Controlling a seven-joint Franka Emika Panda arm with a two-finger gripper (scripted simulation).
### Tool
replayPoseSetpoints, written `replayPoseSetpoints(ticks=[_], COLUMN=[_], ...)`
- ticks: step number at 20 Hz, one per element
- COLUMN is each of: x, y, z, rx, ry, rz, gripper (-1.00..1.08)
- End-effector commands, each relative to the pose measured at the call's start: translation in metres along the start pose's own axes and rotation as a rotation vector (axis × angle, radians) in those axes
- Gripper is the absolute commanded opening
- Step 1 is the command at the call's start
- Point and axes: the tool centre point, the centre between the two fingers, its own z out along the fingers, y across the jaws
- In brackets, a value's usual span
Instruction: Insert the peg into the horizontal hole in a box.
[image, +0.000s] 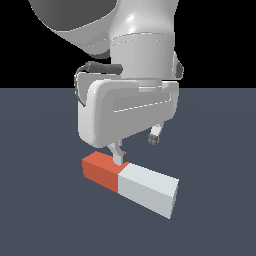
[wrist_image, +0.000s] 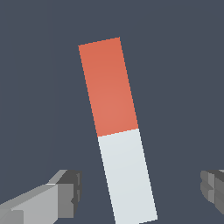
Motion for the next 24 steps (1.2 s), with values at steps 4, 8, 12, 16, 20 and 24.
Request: replayPoseSetpoints(ticks=[4,8,12,16,20,24], x=[-0.012,-0.019,-0.023,-0.024,-0.024,-0.023], y=[-0.003,-0.003,-0.004,-0.003,-0.004,-0.004], z=[0.012,0.018,0.022,0.023,0.026,0.04], rx=[0.004,0.006,0.008,0.009,0.009,0.009], ry=[0.0,0.001,0.001,0.001,0.001,0.001], rz=[-0.11,-0.164,-0.197,-0.208,-0.203,-0.205], gripper=[1.0,1.0,1.0,1.0,1.0,1.0])
